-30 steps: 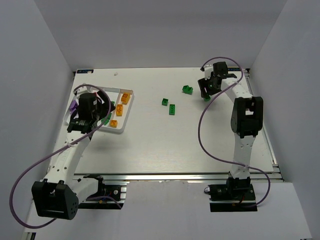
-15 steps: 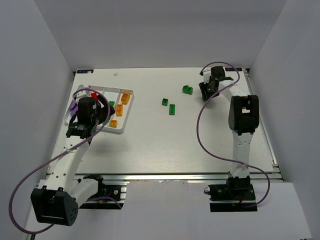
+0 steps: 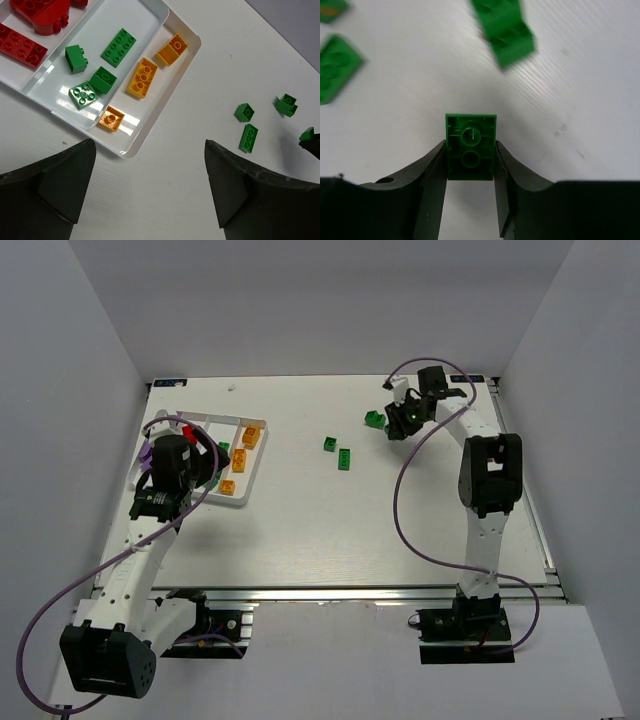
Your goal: Sort the legos into containers by color
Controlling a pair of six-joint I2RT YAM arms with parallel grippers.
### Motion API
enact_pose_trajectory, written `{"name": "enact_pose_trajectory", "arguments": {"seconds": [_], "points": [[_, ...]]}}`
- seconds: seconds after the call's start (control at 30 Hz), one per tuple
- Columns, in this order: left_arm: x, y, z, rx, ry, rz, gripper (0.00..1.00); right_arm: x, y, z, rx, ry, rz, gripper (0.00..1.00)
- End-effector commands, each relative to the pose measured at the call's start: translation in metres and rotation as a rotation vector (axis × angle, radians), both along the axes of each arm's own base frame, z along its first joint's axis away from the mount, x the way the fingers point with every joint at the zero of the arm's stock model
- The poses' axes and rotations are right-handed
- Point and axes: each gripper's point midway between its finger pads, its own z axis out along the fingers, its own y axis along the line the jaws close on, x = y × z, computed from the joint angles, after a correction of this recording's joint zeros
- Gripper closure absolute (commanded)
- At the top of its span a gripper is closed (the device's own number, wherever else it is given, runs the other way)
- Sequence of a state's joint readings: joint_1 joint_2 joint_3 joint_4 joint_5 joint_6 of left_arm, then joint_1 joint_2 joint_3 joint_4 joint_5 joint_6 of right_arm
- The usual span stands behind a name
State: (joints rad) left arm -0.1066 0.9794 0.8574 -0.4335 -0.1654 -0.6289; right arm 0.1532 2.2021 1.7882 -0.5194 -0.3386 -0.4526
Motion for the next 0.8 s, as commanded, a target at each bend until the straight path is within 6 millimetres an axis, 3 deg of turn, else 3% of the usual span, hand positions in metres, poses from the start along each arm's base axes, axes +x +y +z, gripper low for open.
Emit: {"name": "enact_pose_trajectory", "arguments": {"seconds": [0.0,0.07,0.2,0.27,0.33,0.37,0.4,0.47,0.63,0.7,0.73,0.77], "points": [[0.004,-0.003,0.027,-0.017,-0.077,-0.019,0.02,-0.052,0.088,0.09,0.215,-0.163,0.482,0.91],[0.004,-0.004,0.03,-0.018,-0.083,-0.022,0.02,-0.068,0.114,0.099,0.243,-0.223,0.604,0.95],[0.002,-0.002,0.035,-0.009,-0.093,-0.02,0.02,-0.096,0.188,0.111,0.32,-0.301,0.772,1.0],[-0.001,0.0,0.037,-0.001,-0.092,-0.016,0.02,-0.098,0.217,0.115,0.349,-0.328,0.808,1.0],[-0.003,0.002,0.044,0.004,-0.102,-0.009,0.02,-0.101,0.257,0.132,0.401,-0.381,0.837,1.0],[-0.006,0.003,0.044,0.011,-0.092,-0.008,0.02,-0.108,0.277,0.125,0.43,-0.363,0.86,1.0],[-0.008,0.005,0.047,0.015,-0.095,0.0,0.02,-0.104,0.292,0.136,0.464,-0.411,0.871,1.0],[-0.011,0.006,0.051,0.02,-0.092,0.004,0.02,-0.105,0.321,0.135,0.539,-0.38,0.866,1.0],[-0.021,0.01,0.054,0.03,-0.077,0.017,0.02,-0.105,0.381,0.147,0.638,-0.453,0.902,1.0],[-0.026,0.01,0.05,0.031,-0.057,0.018,0.02,-0.117,0.401,0.137,0.67,-0.443,0.909,1.0],[-0.028,0.011,0.052,0.033,-0.062,0.018,0.02,-0.118,0.411,0.145,0.699,-0.504,0.911,1.0],[-0.031,0.013,0.051,0.039,-0.053,0.024,0.02,-0.123,0.422,0.14,0.705,-0.51,0.897,1.0]]}}
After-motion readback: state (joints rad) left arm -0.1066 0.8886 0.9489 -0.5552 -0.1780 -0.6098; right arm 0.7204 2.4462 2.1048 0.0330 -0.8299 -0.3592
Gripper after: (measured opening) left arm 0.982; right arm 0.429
